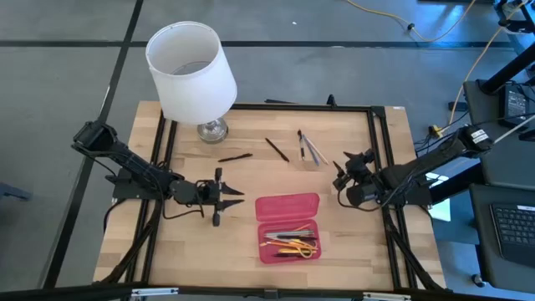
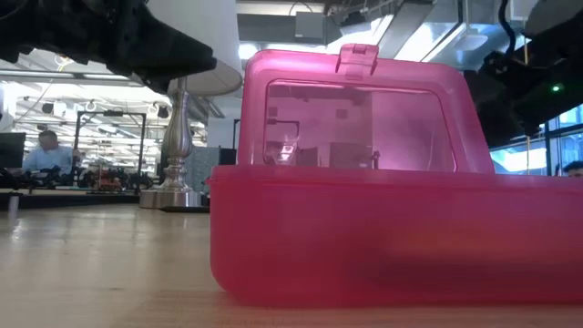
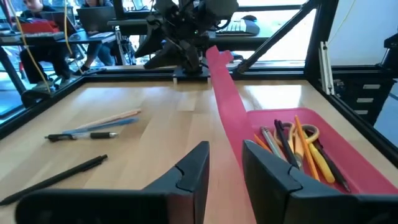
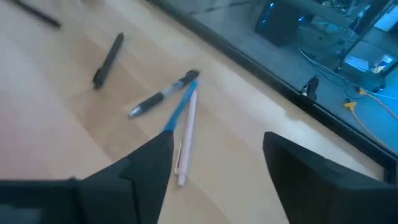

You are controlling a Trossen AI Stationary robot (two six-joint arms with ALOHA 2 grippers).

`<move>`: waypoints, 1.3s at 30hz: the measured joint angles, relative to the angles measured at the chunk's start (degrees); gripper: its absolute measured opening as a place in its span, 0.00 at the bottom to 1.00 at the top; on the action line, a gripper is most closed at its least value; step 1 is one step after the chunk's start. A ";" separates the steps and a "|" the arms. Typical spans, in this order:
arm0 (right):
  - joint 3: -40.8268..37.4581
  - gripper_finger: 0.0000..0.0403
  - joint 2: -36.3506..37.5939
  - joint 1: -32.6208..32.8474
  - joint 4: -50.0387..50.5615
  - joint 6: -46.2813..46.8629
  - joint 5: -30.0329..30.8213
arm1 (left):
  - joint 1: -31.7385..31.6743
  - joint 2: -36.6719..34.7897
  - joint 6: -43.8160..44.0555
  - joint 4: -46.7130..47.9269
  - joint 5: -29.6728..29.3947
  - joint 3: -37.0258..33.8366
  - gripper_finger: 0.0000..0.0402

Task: Pick & place school supplies into a supply box
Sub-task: Put the pink pen into the pink supply box

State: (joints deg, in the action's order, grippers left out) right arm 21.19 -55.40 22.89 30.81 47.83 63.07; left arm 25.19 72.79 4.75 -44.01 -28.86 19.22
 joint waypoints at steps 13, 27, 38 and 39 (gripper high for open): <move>-18.33 0.66 -0.74 -3.03 -27.34 0.52 1.41 | 0.02 0.02 0.00 0.49 0.00 0.00 0.22; -19.19 0.66 -0.87 -7.49 -42.72 -18.30 -5.40 | -0.82 0.04 -0.53 0.50 -0.11 0.00 0.22; -20.87 0.66 -0.85 -13.95 -53.01 -26.74 -11.39 | -3.37 0.04 -1.05 0.50 0.01 0.00 0.23; -20.87 0.66 -0.85 -14.54 -53.70 -27.30 -12.03 | -3.64 0.04 -1.06 0.50 0.01 0.00 0.23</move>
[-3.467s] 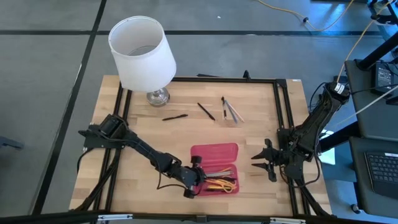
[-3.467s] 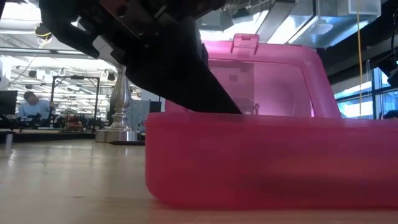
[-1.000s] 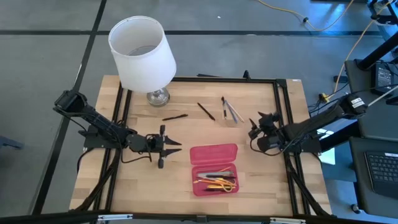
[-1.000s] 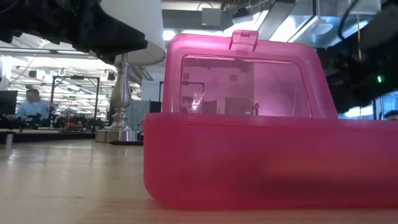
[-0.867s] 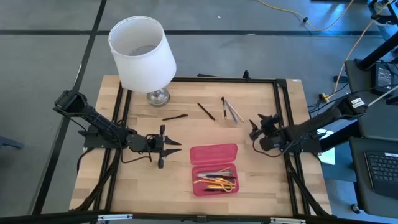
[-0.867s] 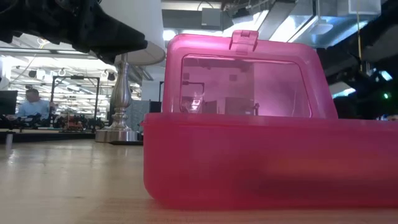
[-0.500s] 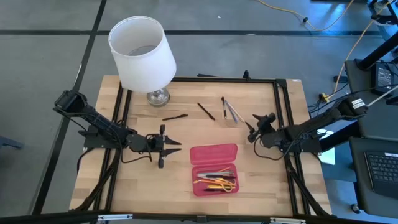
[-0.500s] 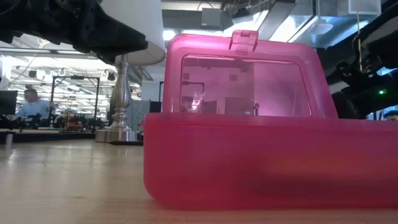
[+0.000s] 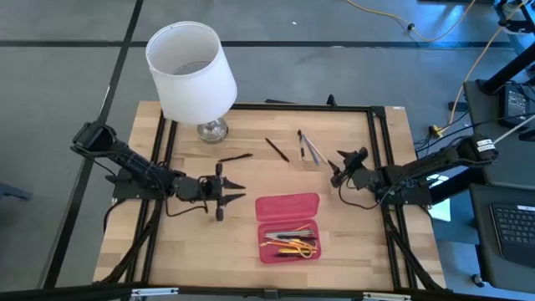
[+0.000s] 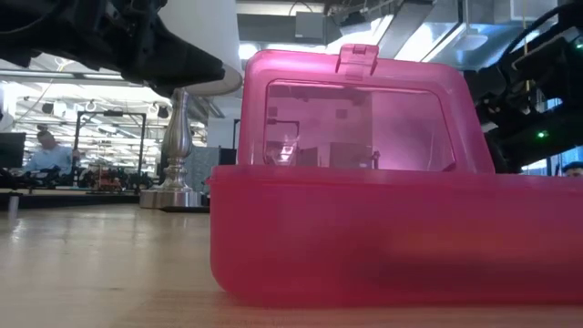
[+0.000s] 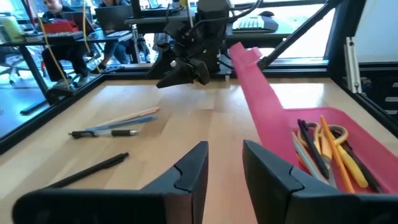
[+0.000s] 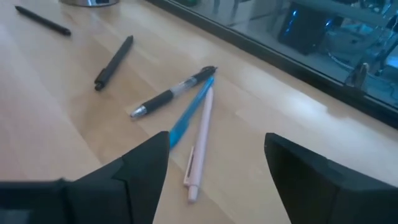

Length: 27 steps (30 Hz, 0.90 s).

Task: Pick & place school supplies into a supply box
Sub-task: Put the pink pen into the pink supply box

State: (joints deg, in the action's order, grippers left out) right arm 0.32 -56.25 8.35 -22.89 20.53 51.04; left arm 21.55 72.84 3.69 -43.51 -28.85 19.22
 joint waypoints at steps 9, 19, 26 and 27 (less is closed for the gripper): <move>0.02 0.66 -0.39 -6.10 -0.97 -0.13 -4.27 | -2.47 0.00 -0.01 0.00 0.00 0.00 0.22; 0.02 0.66 -6.92 -16.43 -14.54 -9.09 -16.30 | -4.48 0.00 -1.04 0.00 0.40 0.00 0.23; 0.04 0.66 -11.42 -21.47 -17.41 -10.31 -20.94 | -4.82 0.00 -1.04 -0.02 0.40 0.00 0.22; 0.04 0.66 -12.27 -21.65 -17.87 -10.32 -21.10 | -4.82 0.00 -1.04 -0.01 0.41 0.00 0.22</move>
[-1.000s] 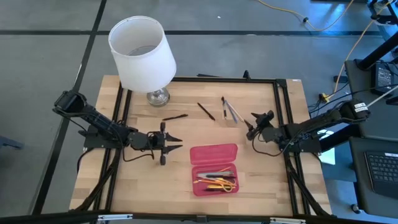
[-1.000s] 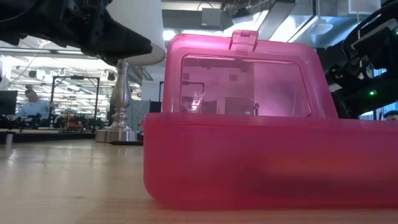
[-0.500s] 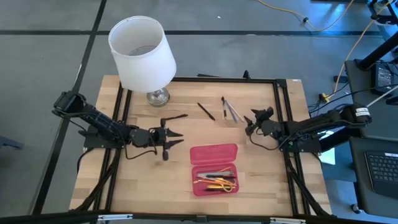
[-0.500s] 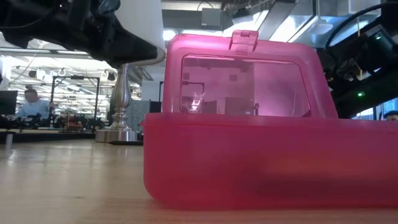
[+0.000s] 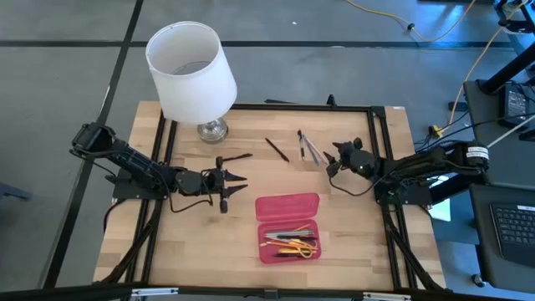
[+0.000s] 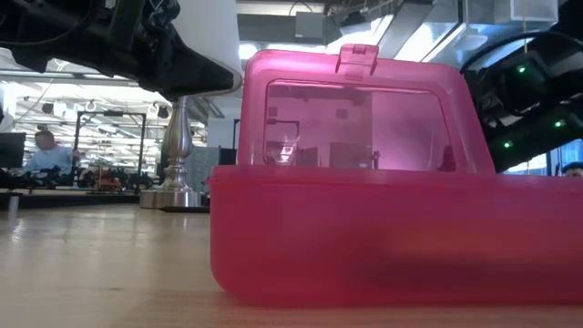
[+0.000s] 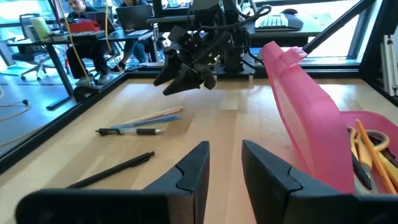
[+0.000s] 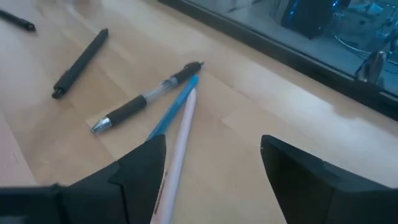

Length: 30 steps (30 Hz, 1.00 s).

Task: Pick & place school supplies into a supply box
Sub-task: Put the pink pen into the pink supply box

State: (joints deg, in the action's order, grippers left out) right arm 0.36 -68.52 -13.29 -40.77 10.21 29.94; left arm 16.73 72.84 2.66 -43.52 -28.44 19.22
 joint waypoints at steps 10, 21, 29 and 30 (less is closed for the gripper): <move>-0.02 0.66 -7.85 -0.09 -9.09 -0.45 1.26 | 0.01 0.00 -0.32 0.00 0.01 0.00 0.21; -0.04 0.66 -13.15 -0.09 -11.73 -0.38 -1.52 | 0.02 0.00 0.61 0.01 0.03 0.00 0.21; -0.04 0.66 -16.96 -0.09 -11.80 1.76 -3.41 | 0.02 0.00 0.61 0.01 0.03 0.00 0.22; -0.04 0.66 -17.57 -0.09 -11.78 2.06 -3.43 | 0.02 0.00 0.61 0.01 0.03 0.00 0.22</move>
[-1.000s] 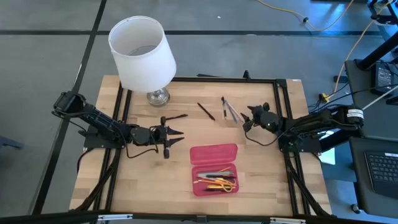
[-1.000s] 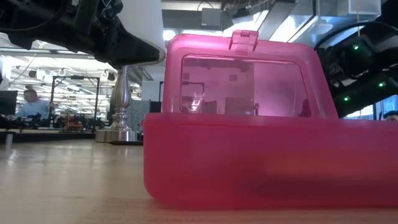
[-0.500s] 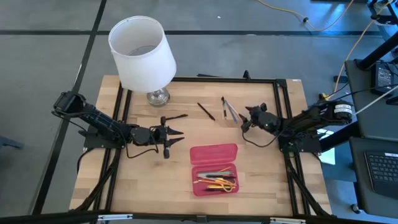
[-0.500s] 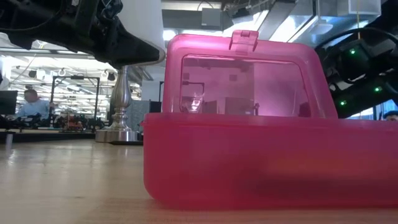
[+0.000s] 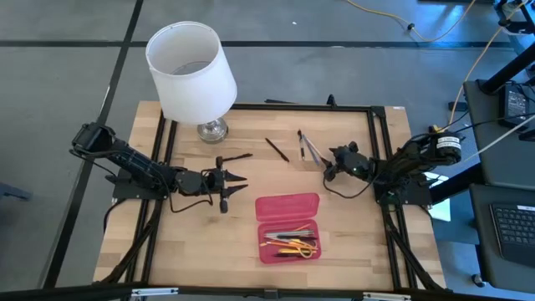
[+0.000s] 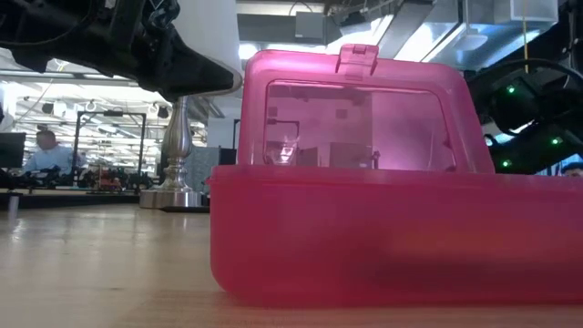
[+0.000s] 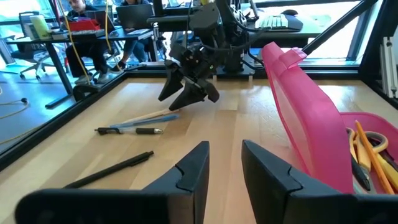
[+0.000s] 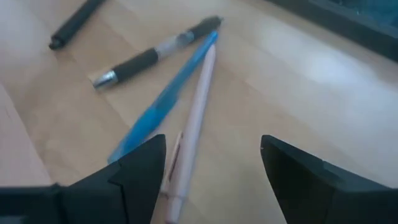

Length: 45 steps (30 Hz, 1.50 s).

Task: Pick & place school supplies into a supply box
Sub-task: Put the pink pen into the pink supply box

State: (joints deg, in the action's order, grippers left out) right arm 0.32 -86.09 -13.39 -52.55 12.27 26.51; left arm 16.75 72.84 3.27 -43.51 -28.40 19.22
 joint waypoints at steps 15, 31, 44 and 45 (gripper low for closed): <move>0.14 0.61 -12.53 0.07 -8.53 4.57 -0.28 | 0.00 0.01 0.00 0.00 -0.02 0.00 0.21; 0.22 0.32 -14.59 -0.02 -10.94 5.06 -2.14 | 0.00 0.02 0.00 0.02 -0.02 0.00 0.20; 0.05 0.14 -14.62 -0.07 -11.17 5.37 -1.48 | 0.02 0.02 0.02 0.02 0.00 0.00 0.20; 0.01 0.13 -14.65 -0.07 -11.37 5.40 -1.52 | 0.01 0.02 0.00 0.02 -0.01 0.00 0.20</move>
State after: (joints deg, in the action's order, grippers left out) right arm 0.33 -100.74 -13.45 -63.91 17.67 24.99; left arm 16.76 72.86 3.27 -43.48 -28.41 19.22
